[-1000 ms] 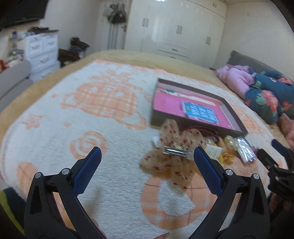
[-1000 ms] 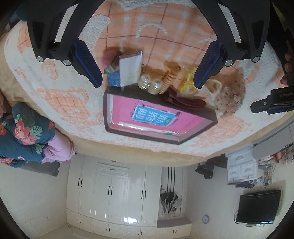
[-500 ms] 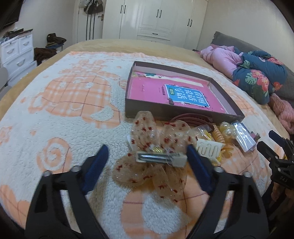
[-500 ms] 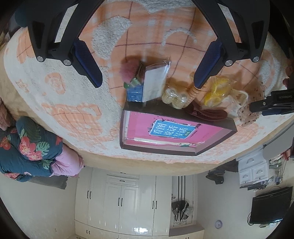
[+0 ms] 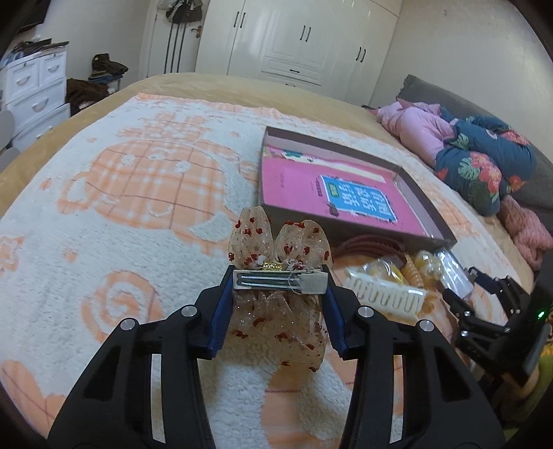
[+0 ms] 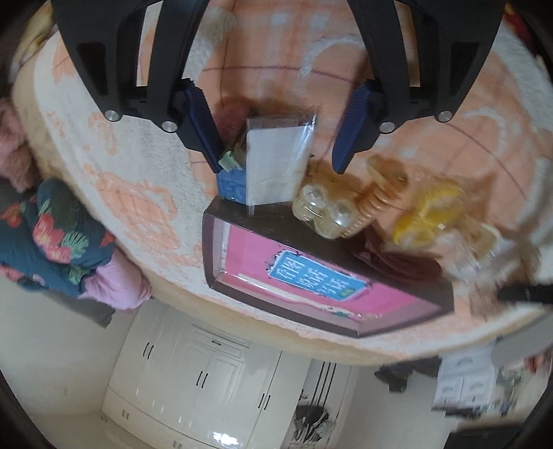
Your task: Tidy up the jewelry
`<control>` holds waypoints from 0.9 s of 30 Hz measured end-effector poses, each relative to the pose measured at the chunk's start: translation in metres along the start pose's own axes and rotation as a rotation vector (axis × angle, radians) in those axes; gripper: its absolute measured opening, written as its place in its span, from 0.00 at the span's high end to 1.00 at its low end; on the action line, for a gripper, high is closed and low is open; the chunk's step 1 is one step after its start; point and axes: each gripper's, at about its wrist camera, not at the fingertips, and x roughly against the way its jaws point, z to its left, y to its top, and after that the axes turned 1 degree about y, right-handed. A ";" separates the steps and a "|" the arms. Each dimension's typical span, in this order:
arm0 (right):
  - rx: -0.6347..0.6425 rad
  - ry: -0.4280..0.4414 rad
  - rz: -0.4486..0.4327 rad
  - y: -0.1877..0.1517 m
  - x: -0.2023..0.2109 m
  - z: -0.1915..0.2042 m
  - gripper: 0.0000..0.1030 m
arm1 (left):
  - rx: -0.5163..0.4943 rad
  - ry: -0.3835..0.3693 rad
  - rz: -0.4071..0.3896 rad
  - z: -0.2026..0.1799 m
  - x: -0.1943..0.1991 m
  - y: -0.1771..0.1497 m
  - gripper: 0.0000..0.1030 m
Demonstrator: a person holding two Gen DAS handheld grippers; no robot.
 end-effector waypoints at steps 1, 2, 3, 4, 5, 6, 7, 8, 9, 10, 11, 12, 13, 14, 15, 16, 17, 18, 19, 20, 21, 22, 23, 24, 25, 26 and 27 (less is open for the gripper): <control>0.008 -0.005 -0.005 0.001 -0.002 0.000 0.53 | 0.002 -0.002 -0.002 0.001 0.000 0.002 0.64; 0.007 0.000 -0.008 0.002 -0.003 -0.002 0.53 | 0.005 -0.003 -0.005 0.001 0.001 0.003 0.64; 0.000 0.006 -0.011 0.002 -0.004 -0.004 0.54 | 0.005 -0.006 -0.006 0.001 0.001 0.004 0.64; -0.011 0.013 -0.012 0.002 -0.004 -0.007 0.55 | 0.004 -0.010 -0.007 0.001 0.001 0.006 0.64; -0.024 0.020 -0.015 0.002 -0.003 -0.009 0.56 | 0.004 -0.012 -0.007 0.001 0.001 0.007 0.64; -0.039 0.028 -0.019 0.002 -0.002 -0.013 0.62 | 0.006 -0.014 -0.007 0.001 0.001 0.008 0.64; -0.060 0.046 -0.026 0.003 0.000 -0.017 0.66 | 0.006 -0.021 -0.009 0.000 0.001 0.010 0.64; -0.085 0.064 -0.038 0.005 0.003 -0.023 0.75 | 0.004 -0.026 -0.012 -0.002 0.001 0.013 0.64; -0.098 0.075 -0.041 0.007 0.005 -0.027 0.80 | 0.002 -0.029 -0.015 -0.003 0.001 0.015 0.64; -0.116 0.092 -0.039 0.008 0.005 -0.032 0.86 | -0.001 -0.034 -0.021 -0.005 0.001 0.018 0.64; -0.131 0.109 -0.036 0.009 0.006 -0.034 0.87 | -0.002 -0.039 -0.026 -0.007 0.000 0.022 0.64; -0.160 0.137 -0.031 0.008 0.007 -0.040 0.87 | -0.002 -0.043 -0.029 -0.009 -0.001 0.024 0.64; -0.187 0.162 -0.013 0.007 0.006 -0.045 0.87 | -0.002 -0.050 -0.032 -0.011 -0.002 0.028 0.64; -0.211 0.193 0.001 0.007 0.004 -0.048 0.87 | -0.003 -0.055 -0.035 -0.013 -0.003 0.031 0.63; -0.220 0.215 0.012 0.006 0.004 -0.050 0.87 | -0.005 -0.060 -0.040 -0.016 -0.004 0.034 0.63; -0.226 0.226 0.017 0.006 0.005 -0.052 0.87 | -0.008 -0.062 -0.043 -0.019 -0.005 0.036 0.63; -0.229 0.236 0.015 0.006 0.006 -0.052 0.87 | -0.010 -0.066 -0.046 -0.021 -0.005 0.038 0.63; -0.231 0.250 0.013 0.006 0.009 -0.053 0.87 | -0.015 -0.070 -0.051 -0.025 -0.005 0.040 0.63; -0.240 0.261 0.014 0.005 0.011 -0.055 0.87 | -0.017 -0.073 -0.052 -0.027 -0.005 0.041 0.63; -0.256 0.277 0.016 0.003 0.013 -0.057 0.87 | -0.019 -0.078 -0.054 -0.029 -0.005 0.042 0.63; -0.269 0.289 0.014 0.001 0.016 -0.056 0.88 | -0.021 -0.080 -0.055 -0.031 -0.006 0.043 0.63; -0.285 0.302 0.011 0.000 0.018 -0.059 0.88 | -0.025 -0.084 -0.055 -0.034 -0.006 0.044 0.63; -0.296 0.300 0.004 -0.001 0.021 -0.061 0.88 | -0.028 -0.087 -0.054 -0.035 -0.007 0.045 0.63; -0.305 0.300 -0.002 -0.001 0.022 -0.064 0.88 | -0.029 -0.089 -0.053 -0.036 -0.008 0.045 0.63; -0.314 0.301 -0.012 -0.001 0.024 -0.067 0.88 | -0.032 -0.092 -0.051 -0.038 -0.009 0.046 0.62; -0.322 0.299 -0.022 0.000 0.026 -0.071 0.88 | -0.033 -0.094 -0.048 -0.039 -0.010 0.047 0.62; -0.327 0.299 -0.027 0.000 0.026 -0.073 0.88 | -0.034 -0.095 -0.048 -0.039 -0.011 0.047 0.62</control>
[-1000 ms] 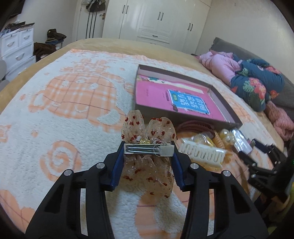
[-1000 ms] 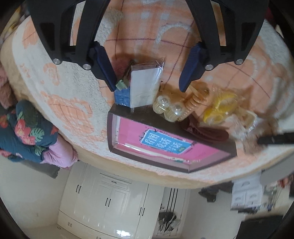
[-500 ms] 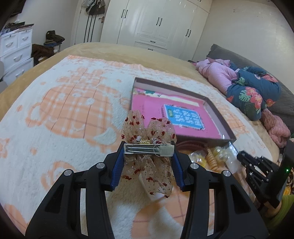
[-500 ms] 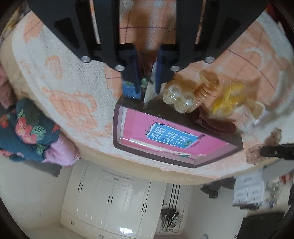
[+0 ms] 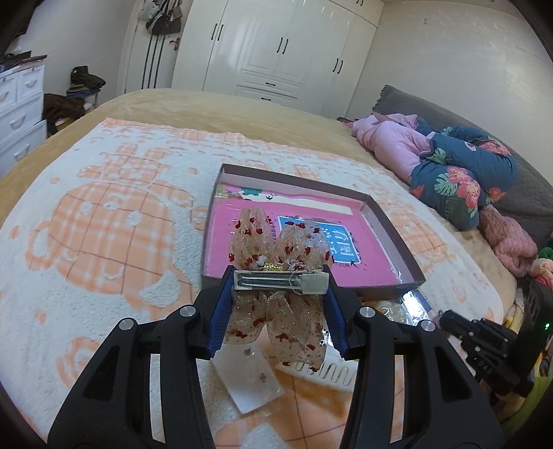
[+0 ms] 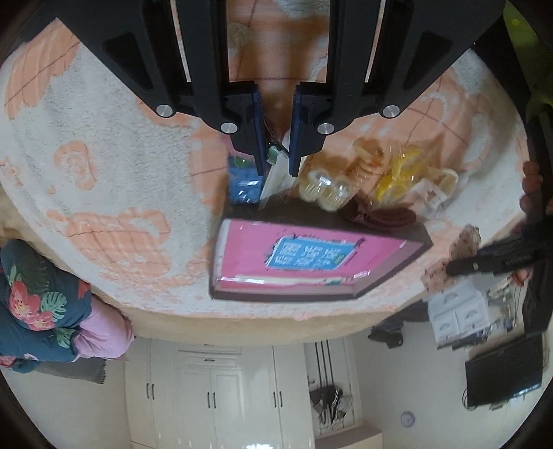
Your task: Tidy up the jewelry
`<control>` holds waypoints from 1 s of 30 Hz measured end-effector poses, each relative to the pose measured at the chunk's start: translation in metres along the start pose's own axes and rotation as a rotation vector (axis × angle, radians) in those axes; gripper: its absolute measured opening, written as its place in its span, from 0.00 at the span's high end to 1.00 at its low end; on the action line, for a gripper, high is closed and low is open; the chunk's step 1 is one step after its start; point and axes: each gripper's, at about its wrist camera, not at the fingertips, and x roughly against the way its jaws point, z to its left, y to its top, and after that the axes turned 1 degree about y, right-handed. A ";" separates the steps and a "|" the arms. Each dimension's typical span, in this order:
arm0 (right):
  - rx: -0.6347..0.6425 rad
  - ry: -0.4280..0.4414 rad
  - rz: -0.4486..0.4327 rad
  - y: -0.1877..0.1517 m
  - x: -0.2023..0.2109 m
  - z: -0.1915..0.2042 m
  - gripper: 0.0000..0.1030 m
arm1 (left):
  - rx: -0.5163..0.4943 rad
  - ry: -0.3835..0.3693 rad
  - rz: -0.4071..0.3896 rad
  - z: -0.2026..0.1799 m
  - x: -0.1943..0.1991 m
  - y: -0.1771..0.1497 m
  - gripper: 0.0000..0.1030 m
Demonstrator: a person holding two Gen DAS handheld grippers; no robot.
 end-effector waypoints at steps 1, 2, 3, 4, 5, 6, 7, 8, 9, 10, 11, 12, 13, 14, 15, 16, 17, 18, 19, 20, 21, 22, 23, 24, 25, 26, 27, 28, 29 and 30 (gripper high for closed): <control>-0.007 0.000 -0.006 0.002 0.001 -0.001 0.88 | -0.002 -0.002 0.001 -0.001 -0.002 0.001 0.62; -0.016 0.002 -0.015 0.005 0.003 -0.004 0.88 | -0.004 -0.003 0.001 -0.002 -0.003 0.002 0.62; -0.021 0.002 -0.018 0.008 0.003 -0.006 0.88 | -0.004 -0.003 0.002 -0.002 -0.004 0.004 0.62; -0.027 0.003 -0.022 0.011 0.004 -0.009 0.88 | -0.004 -0.006 0.002 -0.003 -0.006 0.005 0.62; -0.032 0.002 -0.031 0.015 0.004 -0.011 0.88 | -0.005 -0.009 0.002 -0.004 -0.007 0.007 0.62; -0.036 0.000 -0.035 0.018 0.004 -0.014 0.88 | -0.008 -0.010 0.002 -0.005 -0.008 0.009 0.62; -0.040 0.001 -0.041 0.022 0.004 -0.017 0.88 | -0.014 -0.011 -0.001 -0.007 -0.010 0.012 0.62; -0.042 0.003 -0.047 0.026 0.004 -0.018 0.88 | -0.020 -0.009 -0.003 -0.009 -0.013 0.015 0.62; -0.042 0.002 -0.053 0.030 0.003 -0.020 0.88 | -0.022 -0.010 -0.004 -0.009 -0.014 0.016 0.62; -0.039 0.002 -0.058 0.034 0.002 -0.022 0.88 | -0.024 -0.011 -0.004 -0.011 -0.018 0.020 0.62; -0.036 -0.001 -0.065 0.039 0.000 -0.023 0.88 | -0.026 -0.010 -0.003 -0.012 -0.022 0.023 0.62; -0.033 -0.003 -0.069 0.043 -0.002 -0.025 0.88 | -0.027 -0.009 -0.003 -0.012 -0.024 0.025 0.62; -0.032 -0.003 -0.070 0.046 -0.004 -0.026 0.88 | -0.029 -0.005 -0.002 -0.013 -0.029 0.028 0.62; -0.033 0.000 -0.074 0.051 -0.008 -0.027 0.88 | -0.027 -0.004 0.000 -0.012 -0.033 0.031 0.62; -0.031 0.001 -0.078 0.055 -0.011 -0.028 0.88 | -0.024 -0.004 0.004 -0.012 -0.038 0.034 0.62; -0.028 0.003 -0.080 0.058 -0.014 -0.028 0.88 | -0.024 -0.002 0.006 -0.011 -0.041 0.036 0.61; -0.023 0.006 -0.081 0.064 -0.019 -0.028 0.88 | -0.023 0.002 0.008 -0.009 -0.045 0.038 0.61; -0.022 0.005 -0.084 0.068 -0.022 -0.027 0.88 | -0.019 0.004 0.013 -0.007 -0.050 0.041 0.61; -0.018 0.007 -0.087 0.072 -0.026 -0.027 0.88 | -0.017 0.004 0.016 -0.006 -0.053 0.043 0.60; -0.013 0.010 -0.084 0.075 -0.030 -0.026 0.88 | -0.014 0.008 0.017 -0.003 -0.057 0.045 0.60; -0.006 0.011 -0.079 0.081 -0.037 -0.025 0.88 | -0.014 0.011 0.019 -0.002 -0.059 0.046 0.60; -0.004 0.015 -0.079 0.085 -0.042 -0.025 0.88 | -0.015 0.014 0.027 0.000 -0.064 0.048 0.60; 0.000 0.021 -0.075 0.088 -0.047 -0.024 0.88 | -0.014 0.018 0.029 0.002 -0.066 0.049 0.60; 0.006 0.016 -0.069 0.092 -0.054 -0.022 0.88 | -0.014 0.025 0.032 0.004 -0.069 0.051 0.59; 0.010 0.013 -0.065 0.095 -0.059 -0.021 0.88 | -0.013 0.028 0.041 0.007 -0.073 0.052 0.59; 0.015 0.016 -0.054 0.098 -0.065 -0.021 0.88 | -0.011 0.032 0.048 0.010 -0.076 0.053 0.59; 0.019 0.009 -0.043 0.101 -0.073 -0.020 0.88 | -0.009 0.034 0.053 0.011 -0.079 0.054 0.59; 0.021 0.009 -0.039 0.103 -0.077 -0.019 0.88 | -0.009 0.036 0.061 0.013 -0.081 0.054 0.59; 0.027 0.013 -0.027 0.105 -0.083 -0.019 0.88 | -0.007 0.039 0.065 0.015 -0.084 0.054 0.59; 0.032 0.004 -0.012 0.106 -0.090 -0.018 0.88 | -0.005 0.040 0.068 0.017 -0.085 0.054 0.59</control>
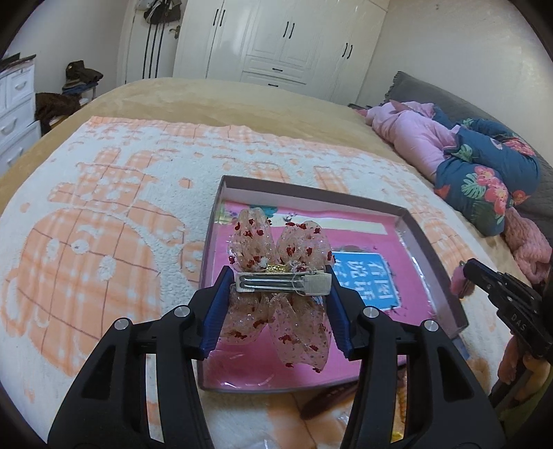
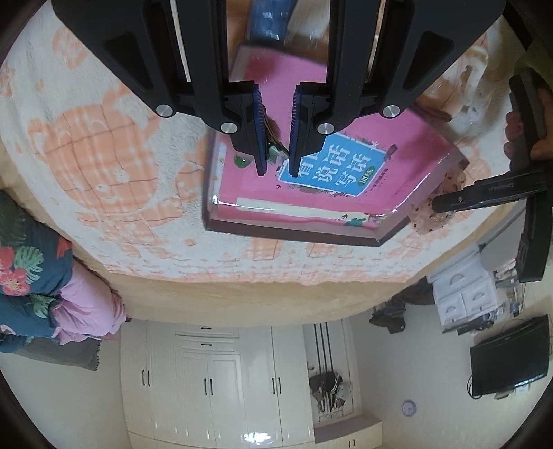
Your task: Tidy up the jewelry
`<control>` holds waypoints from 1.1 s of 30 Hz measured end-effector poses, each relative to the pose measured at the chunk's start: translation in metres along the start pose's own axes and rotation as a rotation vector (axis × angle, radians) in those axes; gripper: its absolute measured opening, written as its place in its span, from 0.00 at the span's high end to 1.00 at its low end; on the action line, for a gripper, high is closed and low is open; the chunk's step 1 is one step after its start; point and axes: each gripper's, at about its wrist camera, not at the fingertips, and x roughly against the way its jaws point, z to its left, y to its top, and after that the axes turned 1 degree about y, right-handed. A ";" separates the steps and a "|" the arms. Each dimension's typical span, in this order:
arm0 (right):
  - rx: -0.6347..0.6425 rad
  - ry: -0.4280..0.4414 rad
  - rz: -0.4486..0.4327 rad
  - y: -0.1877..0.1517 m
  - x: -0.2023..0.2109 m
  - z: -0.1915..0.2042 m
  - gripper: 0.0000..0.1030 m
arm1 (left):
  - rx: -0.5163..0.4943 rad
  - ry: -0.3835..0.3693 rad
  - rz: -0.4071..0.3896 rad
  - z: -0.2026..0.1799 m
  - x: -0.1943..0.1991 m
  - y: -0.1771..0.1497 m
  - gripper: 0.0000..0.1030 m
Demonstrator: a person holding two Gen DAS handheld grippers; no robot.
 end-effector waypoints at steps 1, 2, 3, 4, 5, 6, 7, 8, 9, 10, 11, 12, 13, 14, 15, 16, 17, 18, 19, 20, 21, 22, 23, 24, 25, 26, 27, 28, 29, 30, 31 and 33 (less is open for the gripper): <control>0.000 -0.007 0.009 0.001 -0.005 0.000 0.88 | 0.002 0.000 0.005 0.002 -0.002 0.000 0.59; 0.000 -0.006 0.023 0.001 -0.011 -0.001 0.88 | 0.005 0.002 0.006 0.004 -0.003 -0.001 0.59; -0.001 -0.011 0.029 0.001 -0.015 -0.001 0.88 | 0.007 0.002 0.006 0.005 -0.003 -0.001 0.56; -0.002 -0.018 0.036 0.000 -0.019 -0.002 0.88 | 0.008 0.002 0.005 0.006 -0.004 -0.001 0.54; -0.004 -0.023 0.044 -0.001 -0.023 -0.003 0.88 | 0.009 0.004 0.003 0.007 -0.004 -0.001 0.54; -0.009 -0.028 0.047 -0.002 -0.026 -0.004 0.88 | 0.010 0.006 0.002 0.008 -0.005 -0.002 0.53; -0.014 -0.032 0.052 -0.003 -0.029 -0.005 0.88 | 0.012 0.008 0.001 0.009 -0.005 -0.003 0.50; -0.018 -0.035 0.056 -0.004 -0.030 -0.006 0.88 | 0.014 0.010 0.001 0.010 -0.005 -0.003 0.49; -0.020 -0.039 0.058 -0.004 -0.032 -0.007 0.88 | 0.015 0.011 0.000 0.012 -0.005 -0.004 0.47; -0.023 -0.044 0.061 -0.005 -0.033 -0.008 0.88 | 0.016 0.013 -0.002 0.012 -0.004 -0.005 0.45; -0.027 -0.045 0.064 -0.006 -0.034 -0.009 0.88 | 0.019 0.016 -0.003 0.014 -0.004 -0.005 0.44; -0.030 -0.046 0.065 -0.007 -0.035 -0.010 0.87 | 0.025 0.019 -0.006 0.015 -0.002 -0.006 0.42; -0.034 -0.048 0.066 -0.008 -0.035 -0.010 0.87 | 0.029 0.019 -0.009 0.016 -0.002 -0.006 0.41; -0.036 -0.053 0.066 -0.009 -0.034 -0.011 0.87 | 0.035 0.021 -0.012 0.017 0.000 -0.007 0.40; -0.036 -0.056 0.064 -0.010 -0.033 -0.010 0.87 | 0.038 0.021 -0.016 0.018 0.002 -0.007 0.38; -0.036 -0.059 0.062 -0.011 -0.032 -0.010 0.87 | 0.043 0.023 -0.021 0.019 0.004 -0.007 0.36; -0.034 -0.063 0.058 -0.012 -0.030 -0.010 0.87 | 0.046 0.023 -0.026 0.019 0.007 -0.007 0.35; -0.034 -0.062 0.054 -0.013 -0.029 -0.010 0.81 | 0.048 0.022 -0.031 0.019 0.010 -0.008 0.33; -0.037 -0.061 0.043 -0.013 -0.025 -0.010 0.71 | 0.051 0.022 -0.038 0.020 0.014 -0.009 0.31; -0.040 -0.060 0.035 -0.014 -0.023 -0.010 0.66 | 0.053 0.022 -0.044 0.019 0.016 -0.009 0.30; -0.043 -0.059 0.021 -0.014 -0.018 -0.010 0.59 | 0.056 0.021 -0.052 0.019 0.021 -0.011 0.29; -0.043 -0.056 0.008 -0.015 -0.014 -0.010 0.58 | 0.058 0.020 -0.056 0.019 0.023 -0.011 0.27; -0.040 -0.057 -0.004 -0.016 -0.009 -0.009 0.58 | 0.059 0.018 -0.062 0.018 0.027 -0.011 0.26; -0.038 -0.058 -0.015 -0.016 -0.004 -0.008 0.55 | 0.060 0.019 -0.069 0.017 0.030 -0.012 0.24; -0.038 -0.058 -0.027 -0.017 0.001 -0.008 0.50 | 0.060 0.019 -0.078 0.016 0.035 -0.013 0.22; -0.038 -0.060 -0.045 -0.018 0.008 -0.007 0.48 | 0.060 0.017 -0.086 0.015 0.039 -0.013 0.21; -0.036 -0.062 -0.059 -0.020 0.014 -0.006 0.44 | 0.060 0.015 -0.099 0.013 0.044 -0.015 0.19; -0.035 -0.063 -0.069 -0.021 0.019 -0.006 0.41 | 0.061 0.014 -0.107 0.012 0.047 -0.016 0.16; -0.036 -0.064 -0.077 -0.022 0.023 -0.005 0.40 | 0.063 0.010 -0.116 0.011 0.051 -0.016 0.15; -0.037 -0.064 -0.089 -0.024 0.029 -0.004 0.38 | 0.061 -0.001 -0.135 0.009 0.057 -0.019 0.13; -0.037 -0.062 -0.096 -0.027 0.034 -0.004 0.35 | 0.059 -0.007 -0.147 0.008 0.060 -0.020 0.11; -0.033 -0.066 -0.105 -0.031 0.042 -0.001 0.34 | 0.051 -0.023 -0.167 0.004 0.067 -0.024 0.11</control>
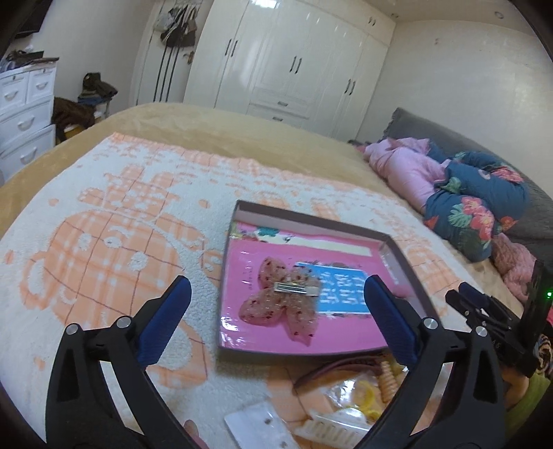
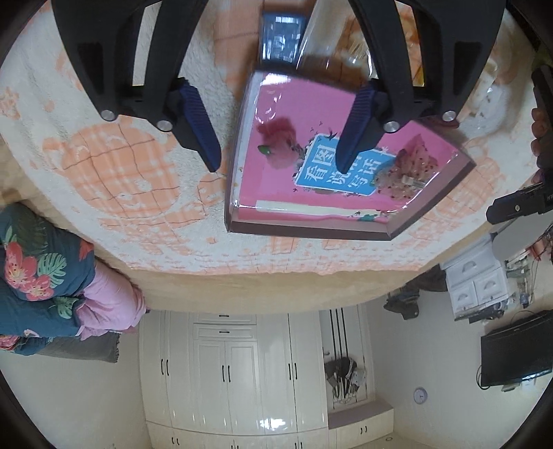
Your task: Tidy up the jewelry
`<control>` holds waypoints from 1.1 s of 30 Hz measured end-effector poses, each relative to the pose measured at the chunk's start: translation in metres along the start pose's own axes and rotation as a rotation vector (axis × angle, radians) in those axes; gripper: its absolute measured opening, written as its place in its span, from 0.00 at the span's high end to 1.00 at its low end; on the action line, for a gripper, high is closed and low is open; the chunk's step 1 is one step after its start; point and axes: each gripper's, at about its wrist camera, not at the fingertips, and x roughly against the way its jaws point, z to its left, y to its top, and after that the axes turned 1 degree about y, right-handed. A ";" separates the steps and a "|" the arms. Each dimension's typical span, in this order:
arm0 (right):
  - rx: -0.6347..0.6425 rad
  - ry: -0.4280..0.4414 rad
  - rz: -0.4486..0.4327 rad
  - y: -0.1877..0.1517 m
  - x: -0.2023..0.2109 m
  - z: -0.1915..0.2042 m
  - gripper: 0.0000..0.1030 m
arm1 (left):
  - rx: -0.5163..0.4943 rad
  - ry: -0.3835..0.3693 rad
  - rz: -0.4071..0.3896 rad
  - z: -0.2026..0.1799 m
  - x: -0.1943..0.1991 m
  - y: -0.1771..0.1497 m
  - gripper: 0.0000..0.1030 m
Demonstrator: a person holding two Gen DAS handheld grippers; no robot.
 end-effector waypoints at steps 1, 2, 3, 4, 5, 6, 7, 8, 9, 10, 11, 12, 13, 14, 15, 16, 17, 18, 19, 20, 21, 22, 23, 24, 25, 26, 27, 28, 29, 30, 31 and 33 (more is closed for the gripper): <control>0.000 0.001 -0.004 -0.002 0.005 0.001 0.33 | -0.001 -0.014 -0.010 -0.002 0.004 -0.002 0.11; -0.002 0.000 -0.008 -0.005 0.010 0.002 0.32 | -0.002 -0.026 -0.017 -0.004 0.008 -0.004 0.11; -0.005 -0.001 -0.010 -0.007 0.014 0.002 0.31 | -0.002 -0.034 -0.022 -0.007 0.011 -0.006 0.11; -0.010 0.000 -0.012 -0.009 0.017 0.002 0.29 | -0.003 -0.039 -0.022 -0.008 0.012 -0.008 0.11; -0.014 0.001 -0.013 -0.011 0.021 0.002 0.29 | -0.005 -0.046 -0.022 -0.010 0.014 -0.010 0.11; -0.018 0.002 -0.013 -0.014 0.025 0.002 0.28 | -0.006 -0.053 -0.022 -0.011 0.015 -0.011 0.11; -0.018 0.002 -0.012 -0.016 0.028 0.002 0.27 | -0.010 -0.062 -0.022 -0.014 0.017 -0.013 0.11; -0.019 0.000 -0.014 -0.019 0.032 0.002 0.27 | -0.015 -0.065 -0.022 -0.016 0.019 -0.015 0.11; -0.019 -0.001 -0.015 -0.021 0.034 0.003 0.27 | -0.019 -0.069 -0.023 -0.019 0.021 -0.017 0.11; -0.019 -0.002 -0.016 -0.024 0.037 0.003 0.26 | -0.024 -0.075 -0.025 -0.020 0.023 -0.019 0.11; -0.019 -0.003 -0.016 -0.026 0.040 0.004 0.26 | -0.028 -0.078 -0.026 -0.021 0.024 -0.020 0.11; -0.016 -0.005 -0.015 -0.028 0.042 0.004 0.26 | -0.030 -0.079 -0.027 -0.022 0.026 -0.021 0.11; -0.014 -0.007 -0.015 -0.030 0.044 0.004 0.26 | -0.032 -0.082 -0.029 -0.023 0.028 -0.023 0.11; -0.015 -0.008 -0.015 -0.033 0.046 0.005 0.26 | -0.032 -0.086 -0.029 -0.024 0.030 -0.024 0.11; -0.017 -0.008 -0.014 -0.033 0.047 0.005 0.26 | -0.032 -0.088 -0.029 -0.024 0.031 -0.025 0.11; -0.018 -0.007 -0.012 -0.036 0.050 0.006 0.26 | -0.034 -0.092 -0.029 -0.025 0.034 -0.027 0.11; -0.019 -0.007 -0.012 -0.037 0.051 0.005 0.26 | -0.036 -0.094 -0.029 -0.026 0.035 -0.029 0.11; -0.018 -0.007 -0.011 -0.039 0.052 0.006 0.26 | -0.041 -0.096 -0.029 -0.027 0.037 -0.030 0.11; -0.015 -0.007 -0.011 -0.041 0.054 0.006 0.26 | -0.044 -0.098 -0.029 -0.028 0.039 -0.031 0.11; -0.013 -0.006 -0.010 -0.042 0.056 0.007 0.26 | -0.046 -0.100 -0.028 -0.029 0.040 -0.033 0.11; -0.010 -0.004 -0.008 -0.044 0.058 0.008 0.26 | -0.047 -0.103 -0.027 -0.030 0.041 -0.034 0.11; -0.007 -0.003 -0.008 -0.045 0.060 0.008 0.26 | -0.049 -0.104 -0.025 -0.031 0.043 -0.035 0.11; -0.005 -0.001 -0.008 -0.045 0.060 0.009 0.26 | -0.051 -0.106 -0.023 -0.031 0.044 -0.037 0.11; -0.001 0.001 -0.006 -0.047 0.062 0.010 0.26 | -0.054 -0.107 -0.019 -0.032 0.045 -0.039 0.11; 0.002 0.001 -0.006 -0.048 0.064 0.010 0.26 | -0.058 -0.107 -0.015 -0.033 0.046 -0.041 0.11; 0.004 0.002 -0.005 -0.049 0.065 0.011 0.26 | -0.061 -0.108 -0.011 -0.033 0.047 -0.043 0.11; 0.007 0.005 -0.001 -0.050 0.066 0.012 0.26 | -0.064 -0.108 -0.004 -0.034 0.048 -0.046 0.11; 0.007 0.007 0.000 -0.051 0.067 0.013 0.26 | -0.065 -0.109 0.001 -0.034 0.048 -0.047 0.11; 0.009 0.010 0.002 -0.052 0.068 0.013 0.26 | -0.068 -0.109 0.008 -0.034 0.049 -0.050 0.11; 0.013 0.012 0.006 -0.054 0.069 0.014 0.26 | -0.069 -0.107 0.012 -0.034 0.049 -0.051 0.11; 0.015 0.013 0.009 -0.054 0.069 0.015 0.26 | -0.071 -0.104 0.017 -0.034 0.050 -0.054 0.11; 0.015 0.019 0.018 -0.056 0.069 0.016 0.26 | -0.074 -0.100 0.029 -0.033 0.051 -0.058 0.11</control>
